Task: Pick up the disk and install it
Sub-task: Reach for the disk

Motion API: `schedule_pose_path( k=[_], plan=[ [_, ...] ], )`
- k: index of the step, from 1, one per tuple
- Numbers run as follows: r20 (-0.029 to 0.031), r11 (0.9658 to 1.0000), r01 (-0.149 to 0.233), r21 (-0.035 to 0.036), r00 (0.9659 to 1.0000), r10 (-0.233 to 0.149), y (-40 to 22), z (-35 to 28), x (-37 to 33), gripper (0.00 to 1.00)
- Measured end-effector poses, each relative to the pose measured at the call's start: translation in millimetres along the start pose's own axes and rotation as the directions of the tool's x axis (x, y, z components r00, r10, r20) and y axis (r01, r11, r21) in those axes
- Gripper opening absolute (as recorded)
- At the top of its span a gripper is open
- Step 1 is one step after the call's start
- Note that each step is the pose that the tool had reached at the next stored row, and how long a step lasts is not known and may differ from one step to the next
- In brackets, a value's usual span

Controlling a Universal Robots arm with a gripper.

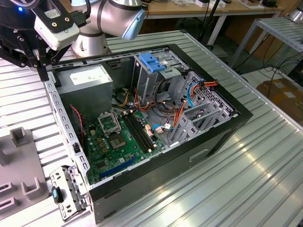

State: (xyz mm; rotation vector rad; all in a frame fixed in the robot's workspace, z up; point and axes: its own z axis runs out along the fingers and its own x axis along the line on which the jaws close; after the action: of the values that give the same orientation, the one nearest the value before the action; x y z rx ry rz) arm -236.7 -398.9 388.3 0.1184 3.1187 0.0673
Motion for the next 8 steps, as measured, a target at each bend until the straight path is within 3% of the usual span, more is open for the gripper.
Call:
schedule_pose_path(
  k=[3,8],
  plan=[
    [-0.0001,1.0,0.0,0.0,1.0,0.0,-0.6,0.1,8.4,0.11],
    [-0.0001,1.0,0.0,0.0,1.0,0.0,-0.8,0.1,10.3,0.11]
  ],
)
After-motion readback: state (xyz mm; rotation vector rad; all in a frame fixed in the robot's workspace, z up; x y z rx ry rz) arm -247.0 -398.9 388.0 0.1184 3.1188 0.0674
